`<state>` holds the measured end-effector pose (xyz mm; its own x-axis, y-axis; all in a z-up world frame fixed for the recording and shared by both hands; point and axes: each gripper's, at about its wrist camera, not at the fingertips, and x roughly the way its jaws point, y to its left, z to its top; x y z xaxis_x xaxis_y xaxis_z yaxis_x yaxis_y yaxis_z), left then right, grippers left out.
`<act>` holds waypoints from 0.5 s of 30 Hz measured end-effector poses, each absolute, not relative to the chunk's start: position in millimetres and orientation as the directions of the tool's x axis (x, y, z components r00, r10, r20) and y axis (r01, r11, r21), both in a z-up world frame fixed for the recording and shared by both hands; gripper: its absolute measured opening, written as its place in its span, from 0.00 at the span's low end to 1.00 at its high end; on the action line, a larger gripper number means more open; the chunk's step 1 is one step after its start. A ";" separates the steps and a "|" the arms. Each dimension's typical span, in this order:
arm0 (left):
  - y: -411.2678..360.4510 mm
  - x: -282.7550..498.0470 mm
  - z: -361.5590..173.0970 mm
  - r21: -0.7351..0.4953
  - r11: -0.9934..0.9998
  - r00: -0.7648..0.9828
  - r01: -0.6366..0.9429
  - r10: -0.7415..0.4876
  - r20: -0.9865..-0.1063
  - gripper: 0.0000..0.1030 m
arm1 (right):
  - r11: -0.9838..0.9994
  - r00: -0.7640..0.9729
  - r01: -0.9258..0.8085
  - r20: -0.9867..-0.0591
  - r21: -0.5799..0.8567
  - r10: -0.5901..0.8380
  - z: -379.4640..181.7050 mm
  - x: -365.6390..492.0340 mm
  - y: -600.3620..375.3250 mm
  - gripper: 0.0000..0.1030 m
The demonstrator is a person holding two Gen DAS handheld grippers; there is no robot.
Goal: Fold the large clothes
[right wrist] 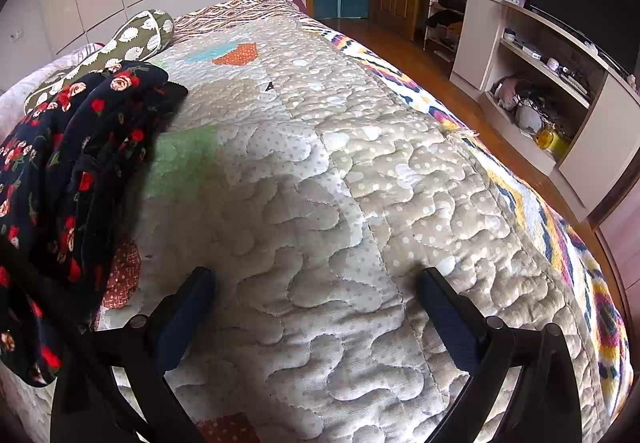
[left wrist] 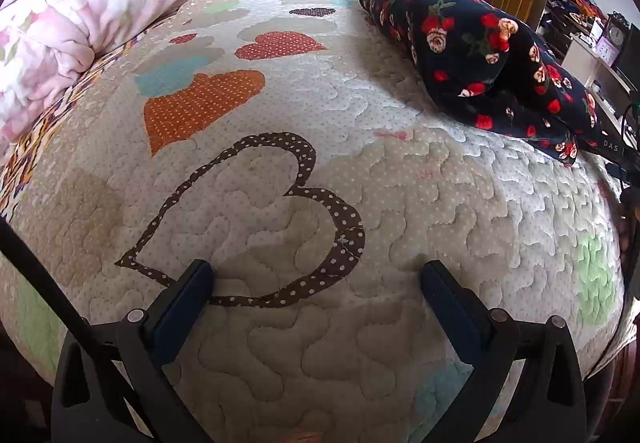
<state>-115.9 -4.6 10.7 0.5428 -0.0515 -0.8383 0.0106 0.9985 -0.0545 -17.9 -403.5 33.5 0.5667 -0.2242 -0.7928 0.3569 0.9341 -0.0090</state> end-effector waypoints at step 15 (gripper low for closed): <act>-6.8 -120.1 9.2 -0.053 0.999 0.568 0.008 -0.048 -0.821 1.00 | 0.929 0.581 0.370 -0.779 -0.007 -0.237 34.0 -29.0 -399.9 1.00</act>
<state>-120.1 -6.8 9.2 0.5683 -0.0480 -0.8214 0.0078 0.9986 -0.0529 -29.0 -399.9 34.0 0.5806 -0.2372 -0.7789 0.3698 0.9291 -0.0072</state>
